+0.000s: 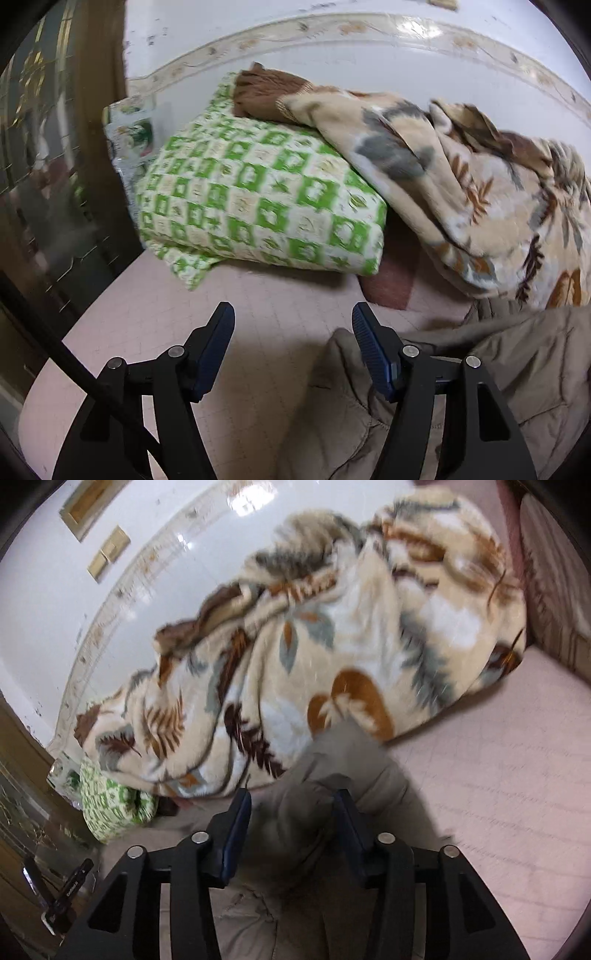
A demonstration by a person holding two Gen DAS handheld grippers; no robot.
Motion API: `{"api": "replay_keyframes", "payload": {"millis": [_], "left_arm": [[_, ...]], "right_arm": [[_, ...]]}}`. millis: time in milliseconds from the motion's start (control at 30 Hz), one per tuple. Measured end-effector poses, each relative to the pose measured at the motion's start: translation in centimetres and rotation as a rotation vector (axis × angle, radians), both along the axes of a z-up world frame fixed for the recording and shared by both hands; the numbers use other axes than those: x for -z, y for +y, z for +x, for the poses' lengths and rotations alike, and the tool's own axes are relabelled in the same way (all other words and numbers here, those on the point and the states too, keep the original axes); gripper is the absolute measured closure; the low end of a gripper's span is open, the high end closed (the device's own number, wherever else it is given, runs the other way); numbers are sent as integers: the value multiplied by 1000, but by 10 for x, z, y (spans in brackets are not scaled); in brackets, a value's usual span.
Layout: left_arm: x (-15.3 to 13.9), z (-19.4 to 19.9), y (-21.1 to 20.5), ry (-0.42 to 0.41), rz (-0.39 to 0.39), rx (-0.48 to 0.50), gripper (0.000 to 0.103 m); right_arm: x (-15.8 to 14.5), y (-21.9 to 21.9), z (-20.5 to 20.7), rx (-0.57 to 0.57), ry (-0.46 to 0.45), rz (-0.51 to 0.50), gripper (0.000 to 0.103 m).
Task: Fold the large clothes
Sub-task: 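Lower the folded half onto the jacket and open both tools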
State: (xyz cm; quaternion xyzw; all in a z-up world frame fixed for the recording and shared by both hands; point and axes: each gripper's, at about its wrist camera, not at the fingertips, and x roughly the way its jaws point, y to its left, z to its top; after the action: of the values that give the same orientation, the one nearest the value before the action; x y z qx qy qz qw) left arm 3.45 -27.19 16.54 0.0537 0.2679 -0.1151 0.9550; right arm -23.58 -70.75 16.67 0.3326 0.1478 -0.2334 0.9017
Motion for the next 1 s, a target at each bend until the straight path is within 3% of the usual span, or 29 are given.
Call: {"api": "replay_keyframes", "payload": {"millis": [100,200,333,433,533,700,1000], "left_arm": [[-12,-21,1,-21,-27,58,38],[-17,-58,-22,-27,-21,178,38],[-5,-106,-74,15,10,364,38],[17,-124,-116,30,85,429,38],[44,-113,-144,83,148,414,38],[80,-76,-160,190,165,374,36],[112,-33,-173,305,150,372,16]], "right_arm": [[-19,15,-16,-29,0,-64,48],[-26,42,-16,-88,43,-144,43],[-9,86,2,-174,134,-232,43],[11,110,21,-223,198,-279,43],[26,119,38,-235,244,-310,43],[53,97,68,-209,367,-291,43],[92,57,94,-246,462,-207,39]]}}
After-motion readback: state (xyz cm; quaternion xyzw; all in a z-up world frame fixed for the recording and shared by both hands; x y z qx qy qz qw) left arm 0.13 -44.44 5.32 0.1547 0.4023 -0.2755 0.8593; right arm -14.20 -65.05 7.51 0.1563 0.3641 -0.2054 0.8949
